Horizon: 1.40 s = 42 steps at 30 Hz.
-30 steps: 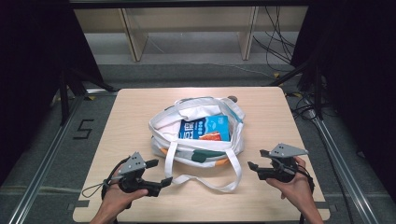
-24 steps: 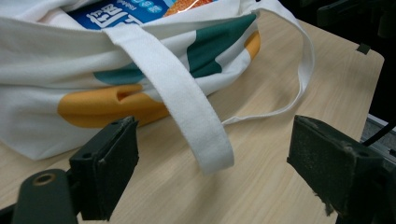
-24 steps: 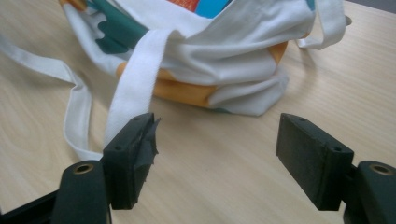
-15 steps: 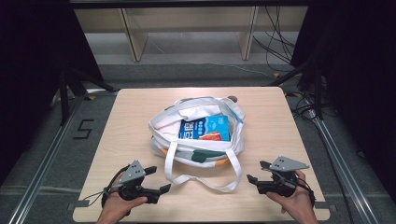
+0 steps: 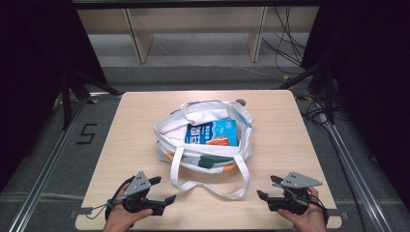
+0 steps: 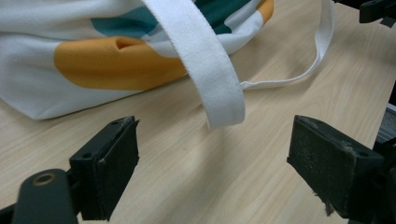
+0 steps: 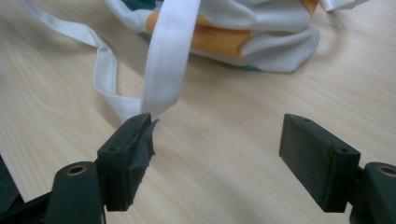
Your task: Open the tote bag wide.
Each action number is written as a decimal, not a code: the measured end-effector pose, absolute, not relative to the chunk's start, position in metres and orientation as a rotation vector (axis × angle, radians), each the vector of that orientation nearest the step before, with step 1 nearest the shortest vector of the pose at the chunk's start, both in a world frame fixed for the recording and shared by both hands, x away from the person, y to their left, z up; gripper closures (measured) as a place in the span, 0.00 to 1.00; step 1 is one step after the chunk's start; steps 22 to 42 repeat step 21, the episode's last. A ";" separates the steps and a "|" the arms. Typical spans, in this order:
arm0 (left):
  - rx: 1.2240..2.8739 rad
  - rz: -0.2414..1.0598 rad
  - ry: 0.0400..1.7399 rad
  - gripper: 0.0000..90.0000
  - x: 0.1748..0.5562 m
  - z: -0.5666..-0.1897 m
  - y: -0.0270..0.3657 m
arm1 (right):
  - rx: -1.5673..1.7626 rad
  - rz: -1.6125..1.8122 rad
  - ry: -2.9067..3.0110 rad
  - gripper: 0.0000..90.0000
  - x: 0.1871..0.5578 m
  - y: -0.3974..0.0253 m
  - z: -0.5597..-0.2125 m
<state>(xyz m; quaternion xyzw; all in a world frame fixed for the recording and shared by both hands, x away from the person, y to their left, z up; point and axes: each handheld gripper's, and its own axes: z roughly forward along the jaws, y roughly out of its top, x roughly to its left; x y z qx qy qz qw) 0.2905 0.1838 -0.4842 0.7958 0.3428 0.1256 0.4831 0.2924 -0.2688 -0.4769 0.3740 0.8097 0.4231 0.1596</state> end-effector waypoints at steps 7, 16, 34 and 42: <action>1.957 0.327 0.808 0.17 0.291 -0.488 0.183 | 1.089 1.201 2.338 0.30 0.285 -0.268 -0.483; 1.956 0.318 0.847 0.17 0.290 -0.489 0.183 | 1.032 1.169 2.340 0.30 0.288 -0.269 -0.485; 1.987 0.336 0.830 0.17 0.291 -0.489 0.185 | 1.052 1.165 2.346 0.30 0.287 -0.268 -0.485; 1.987 0.336 0.830 0.17 0.291 -0.489 0.185 | 1.052 1.165 2.346 0.30 0.287 -0.268 -0.485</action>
